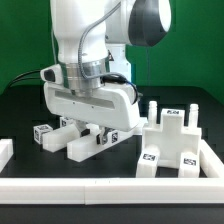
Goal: Assemble chair
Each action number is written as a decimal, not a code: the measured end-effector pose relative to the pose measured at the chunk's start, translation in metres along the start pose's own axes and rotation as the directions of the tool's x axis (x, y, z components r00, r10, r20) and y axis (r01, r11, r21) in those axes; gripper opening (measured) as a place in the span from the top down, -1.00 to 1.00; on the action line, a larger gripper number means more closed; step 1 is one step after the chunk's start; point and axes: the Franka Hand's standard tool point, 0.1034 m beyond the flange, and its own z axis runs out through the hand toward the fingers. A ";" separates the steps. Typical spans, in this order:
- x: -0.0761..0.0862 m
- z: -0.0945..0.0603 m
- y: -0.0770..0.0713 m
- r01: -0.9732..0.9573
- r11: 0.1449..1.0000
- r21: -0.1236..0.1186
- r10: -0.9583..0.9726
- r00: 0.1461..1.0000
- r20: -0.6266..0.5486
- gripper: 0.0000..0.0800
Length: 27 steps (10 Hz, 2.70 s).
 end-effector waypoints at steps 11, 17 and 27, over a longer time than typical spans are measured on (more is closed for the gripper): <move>0.025 -0.007 -0.021 0.358 0.934 0.010 -0.358 0.934 -0.010 0.30; 0.029 -0.006 -0.017 0.408 0.913 -0.013 -0.409 0.913 -0.016 0.30; 0.028 -0.028 0.002 0.393 0.912 -0.117 -0.407 0.833 -0.374 -0.62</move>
Offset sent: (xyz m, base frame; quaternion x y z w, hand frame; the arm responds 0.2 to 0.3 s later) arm 0.0251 0.0008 0.0096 0.0067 0.0057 -0.1601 0.9871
